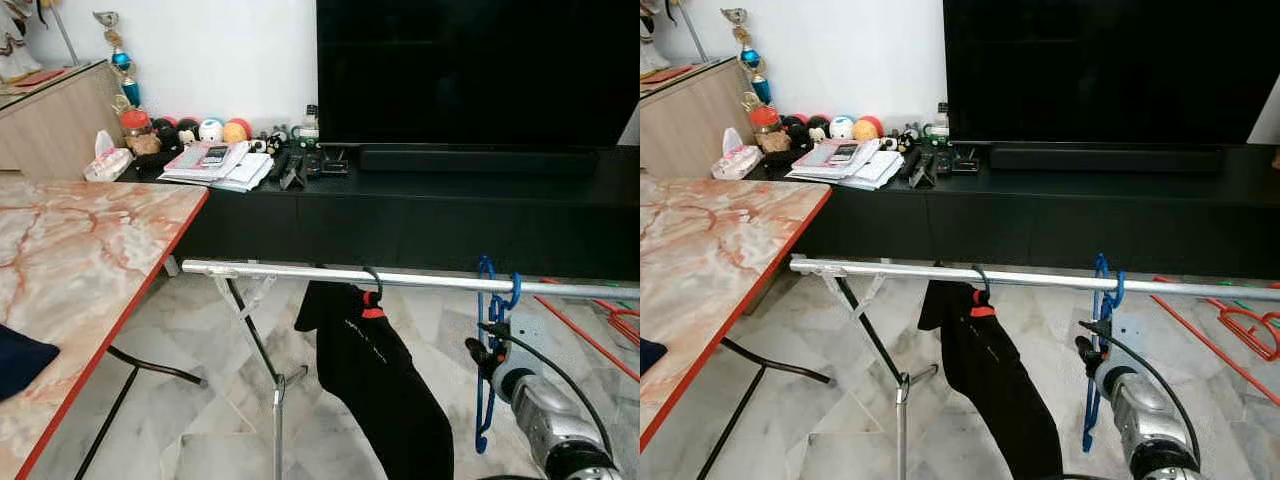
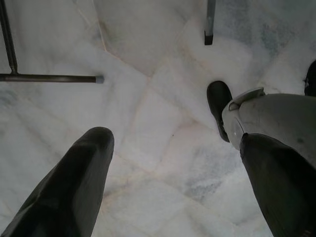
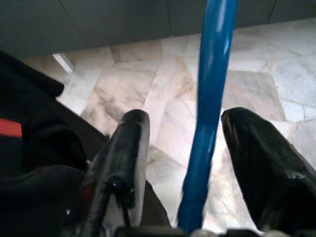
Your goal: Hang hanger
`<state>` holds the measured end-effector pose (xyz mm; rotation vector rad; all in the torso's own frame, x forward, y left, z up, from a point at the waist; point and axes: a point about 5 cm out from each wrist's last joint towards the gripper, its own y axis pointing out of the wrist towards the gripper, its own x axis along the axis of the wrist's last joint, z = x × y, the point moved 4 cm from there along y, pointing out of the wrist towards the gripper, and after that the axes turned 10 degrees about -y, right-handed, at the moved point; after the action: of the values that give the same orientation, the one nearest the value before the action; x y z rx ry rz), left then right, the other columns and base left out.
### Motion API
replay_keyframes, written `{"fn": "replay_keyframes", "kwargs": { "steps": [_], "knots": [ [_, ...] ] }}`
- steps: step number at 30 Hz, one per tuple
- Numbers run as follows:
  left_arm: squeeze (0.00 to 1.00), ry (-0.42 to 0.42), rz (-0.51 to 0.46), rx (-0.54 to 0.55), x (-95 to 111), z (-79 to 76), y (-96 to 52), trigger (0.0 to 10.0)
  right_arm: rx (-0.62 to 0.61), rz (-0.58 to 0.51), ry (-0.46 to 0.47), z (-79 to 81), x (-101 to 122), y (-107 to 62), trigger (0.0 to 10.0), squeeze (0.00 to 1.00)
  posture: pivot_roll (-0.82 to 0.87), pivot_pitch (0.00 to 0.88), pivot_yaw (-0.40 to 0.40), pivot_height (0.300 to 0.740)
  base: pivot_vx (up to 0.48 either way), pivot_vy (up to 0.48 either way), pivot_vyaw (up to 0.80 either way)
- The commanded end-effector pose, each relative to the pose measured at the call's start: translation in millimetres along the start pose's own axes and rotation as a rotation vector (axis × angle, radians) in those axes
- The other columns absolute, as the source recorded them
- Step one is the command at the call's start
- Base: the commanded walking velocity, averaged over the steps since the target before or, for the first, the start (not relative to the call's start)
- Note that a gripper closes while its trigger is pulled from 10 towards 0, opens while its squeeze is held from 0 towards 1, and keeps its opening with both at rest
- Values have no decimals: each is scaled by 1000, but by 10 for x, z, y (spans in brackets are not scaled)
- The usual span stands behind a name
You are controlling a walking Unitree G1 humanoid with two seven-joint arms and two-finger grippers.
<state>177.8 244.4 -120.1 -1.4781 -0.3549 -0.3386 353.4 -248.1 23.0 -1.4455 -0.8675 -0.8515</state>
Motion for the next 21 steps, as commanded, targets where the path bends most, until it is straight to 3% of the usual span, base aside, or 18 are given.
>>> {"fn": "replay_keyframes", "kwargs": {
  "steps": [1, 9, 14, 21],
  "knots": [
    [0, 11, 22, 10, -44, 8, -1, 10000, -8, -45, 5, -19, 79, -8, 10000, 1000, -65, 0, 50, 740, 0, 0, 0],
    [0, 0, 18, 14, -59, -14, 3, 10000, -22, -90, -5, -53, 134, -41, 10000, 1000, -55, 0, 39, 740, 0, 0, 0],
    [0, 22, 28, 22, -95, 1, -1, 10000, -23, -140, 14, -20, 155, -85, 10000, 1000, -61, 0, 42, 740, 0, 0, 0],
    [0, -28, 18, 53, -189, 69, -21, 10000, -11, -225, 3, 87, 106, -218, 10000, 1000, -29, 0, 31, 740, 0, 0, 0]
  ]
}}
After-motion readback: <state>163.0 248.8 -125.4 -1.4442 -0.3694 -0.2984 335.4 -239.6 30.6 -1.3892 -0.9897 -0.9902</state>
